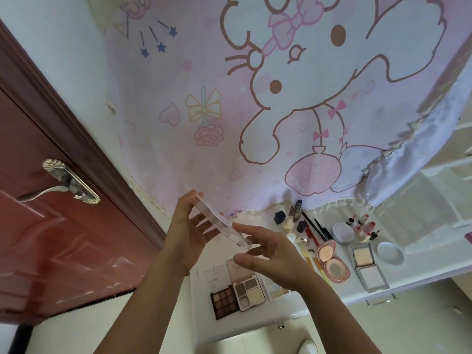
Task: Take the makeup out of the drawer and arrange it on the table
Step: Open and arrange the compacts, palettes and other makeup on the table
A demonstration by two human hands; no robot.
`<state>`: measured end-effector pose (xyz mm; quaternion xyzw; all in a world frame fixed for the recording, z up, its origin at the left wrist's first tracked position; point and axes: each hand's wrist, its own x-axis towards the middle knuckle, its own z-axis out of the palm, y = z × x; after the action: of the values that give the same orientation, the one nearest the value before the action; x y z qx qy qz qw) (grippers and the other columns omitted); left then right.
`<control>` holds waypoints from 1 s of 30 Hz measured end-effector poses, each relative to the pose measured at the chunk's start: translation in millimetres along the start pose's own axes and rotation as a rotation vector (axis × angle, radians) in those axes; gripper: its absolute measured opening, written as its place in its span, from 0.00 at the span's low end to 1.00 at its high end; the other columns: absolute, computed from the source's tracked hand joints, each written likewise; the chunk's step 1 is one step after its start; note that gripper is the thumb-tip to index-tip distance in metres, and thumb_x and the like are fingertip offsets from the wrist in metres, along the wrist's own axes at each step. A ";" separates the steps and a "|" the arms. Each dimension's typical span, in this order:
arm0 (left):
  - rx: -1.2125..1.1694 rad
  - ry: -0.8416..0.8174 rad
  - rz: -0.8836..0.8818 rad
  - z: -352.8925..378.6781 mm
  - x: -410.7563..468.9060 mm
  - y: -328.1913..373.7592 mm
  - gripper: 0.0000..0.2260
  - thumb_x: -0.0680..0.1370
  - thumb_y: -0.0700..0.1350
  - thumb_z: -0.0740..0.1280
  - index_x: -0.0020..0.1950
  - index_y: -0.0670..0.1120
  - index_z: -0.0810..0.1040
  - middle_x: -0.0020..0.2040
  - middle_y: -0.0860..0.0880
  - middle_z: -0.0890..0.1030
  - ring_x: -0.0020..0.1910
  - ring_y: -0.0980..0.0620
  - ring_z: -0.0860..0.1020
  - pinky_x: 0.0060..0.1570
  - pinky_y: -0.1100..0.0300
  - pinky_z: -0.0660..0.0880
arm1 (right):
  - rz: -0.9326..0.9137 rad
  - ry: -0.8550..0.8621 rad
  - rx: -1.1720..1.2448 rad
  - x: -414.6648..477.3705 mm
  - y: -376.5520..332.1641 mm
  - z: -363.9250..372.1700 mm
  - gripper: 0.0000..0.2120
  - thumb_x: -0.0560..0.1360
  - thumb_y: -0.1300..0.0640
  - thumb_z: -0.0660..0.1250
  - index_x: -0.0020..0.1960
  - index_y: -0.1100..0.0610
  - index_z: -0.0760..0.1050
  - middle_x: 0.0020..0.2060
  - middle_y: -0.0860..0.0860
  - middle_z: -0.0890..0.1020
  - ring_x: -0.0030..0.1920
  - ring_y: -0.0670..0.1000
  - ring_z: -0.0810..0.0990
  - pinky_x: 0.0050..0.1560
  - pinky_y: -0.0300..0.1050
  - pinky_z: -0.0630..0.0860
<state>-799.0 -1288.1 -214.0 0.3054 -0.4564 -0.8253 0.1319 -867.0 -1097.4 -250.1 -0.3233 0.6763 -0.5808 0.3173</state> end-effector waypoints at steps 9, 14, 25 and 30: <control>0.489 0.069 0.243 -11.2 2.7 -22.1 0.14 0.81 0.59 0.59 0.65 0.59 0.74 0.61 0.58 0.79 0.59 0.63 0.77 0.58 0.58 0.71 | -0.127 0.367 -0.036 16.0 -11.4 3.5 0.18 0.78 0.43 0.65 0.49 0.58 0.81 0.39 0.63 0.81 0.37 0.66 0.77 0.34 0.64 0.77; 0.213 -0.004 0.074 -18.4 8.1 -23.3 0.17 0.82 0.51 0.61 0.71 0.61 0.68 0.60 0.43 0.81 0.59 0.46 0.80 0.59 0.45 0.77 | -0.135 0.286 0.001 18.0 -27.2 -0.6 0.16 0.78 0.42 0.62 0.54 0.49 0.84 0.42 0.51 0.86 0.38 0.54 0.82 0.38 0.42 0.79; 0.289 -0.112 -0.051 -8.7 4.8 -25.8 0.19 0.79 0.59 0.61 0.68 0.55 0.74 0.63 0.49 0.78 0.61 0.48 0.77 0.55 0.52 0.78 | -0.164 0.155 -0.147 22.7 -37.8 6.8 0.35 0.69 0.34 0.70 0.72 0.45 0.66 0.71 0.35 0.68 0.68 0.40 0.72 0.63 0.36 0.74; 0.325 -0.151 -0.160 -10.1 5.5 -24.3 0.16 0.80 0.51 0.66 0.62 0.42 0.79 0.51 0.42 0.80 0.39 0.52 0.77 0.35 0.62 0.75 | -0.066 0.159 0.047 30.9 -30.4 -7.8 0.40 0.61 0.38 0.79 0.66 0.43 0.63 0.72 0.41 0.68 0.73 0.43 0.69 0.72 0.48 0.71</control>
<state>-795.5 -1284.3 -240.3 0.2950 -0.5664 -0.7692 -0.0196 -889.4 -1121.3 -220.7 -0.2907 0.6747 -0.6303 0.2509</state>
